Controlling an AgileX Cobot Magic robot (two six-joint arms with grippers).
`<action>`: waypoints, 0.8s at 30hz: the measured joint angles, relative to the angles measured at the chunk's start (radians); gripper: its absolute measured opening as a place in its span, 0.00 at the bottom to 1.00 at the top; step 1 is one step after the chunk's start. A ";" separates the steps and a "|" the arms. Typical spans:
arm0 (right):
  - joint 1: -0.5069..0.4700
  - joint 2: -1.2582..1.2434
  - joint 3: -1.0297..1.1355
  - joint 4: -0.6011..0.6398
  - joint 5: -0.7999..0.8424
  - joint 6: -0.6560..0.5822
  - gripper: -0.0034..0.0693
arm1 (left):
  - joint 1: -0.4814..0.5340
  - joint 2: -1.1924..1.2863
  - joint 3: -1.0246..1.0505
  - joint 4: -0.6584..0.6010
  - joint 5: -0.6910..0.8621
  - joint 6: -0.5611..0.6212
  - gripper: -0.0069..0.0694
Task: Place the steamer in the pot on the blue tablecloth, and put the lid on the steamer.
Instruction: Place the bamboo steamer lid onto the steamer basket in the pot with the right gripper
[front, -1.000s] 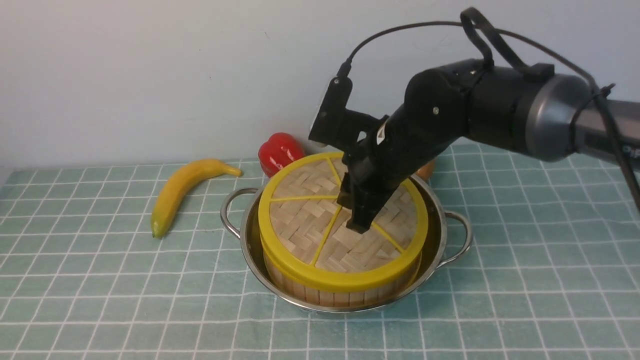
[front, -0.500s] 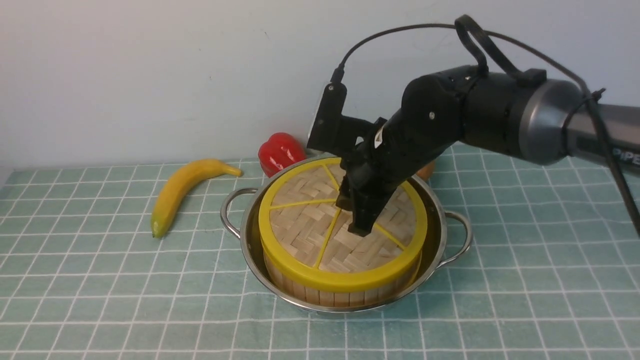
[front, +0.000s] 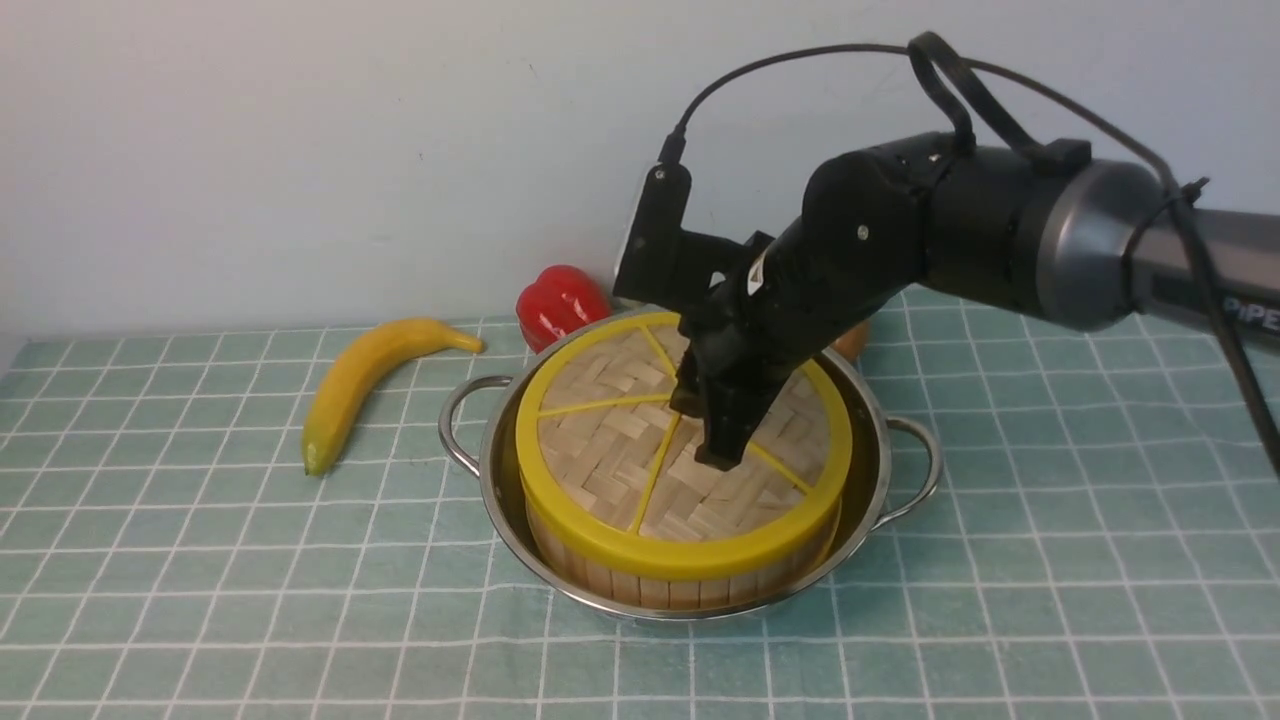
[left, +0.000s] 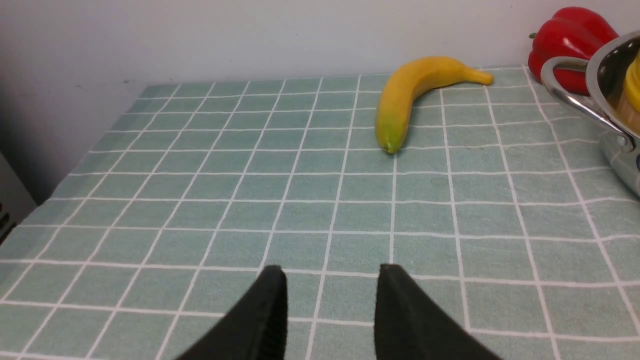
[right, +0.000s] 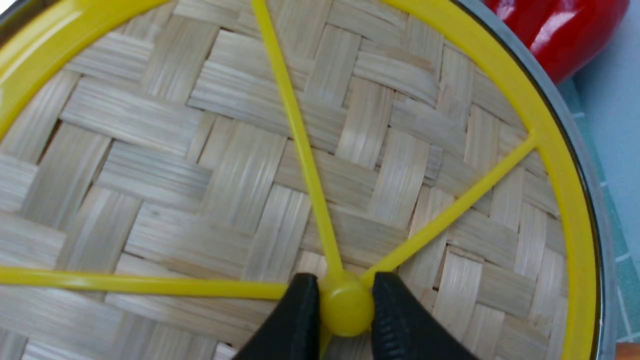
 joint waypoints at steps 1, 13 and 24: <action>0.000 0.000 0.000 0.000 -0.017 0.000 0.33 | 0.000 0.000 0.000 0.000 0.000 0.000 0.41; 0.000 0.000 0.000 -0.005 -0.075 -0.001 0.58 | 0.000 0.000 0.000 0.000 0.000 0.000 0.41; 0.000 0.001 0.000 0.010 -0.052 0.000 0.59 | 0.000 0.000 0.000 0.000 0.000 0.000 0.41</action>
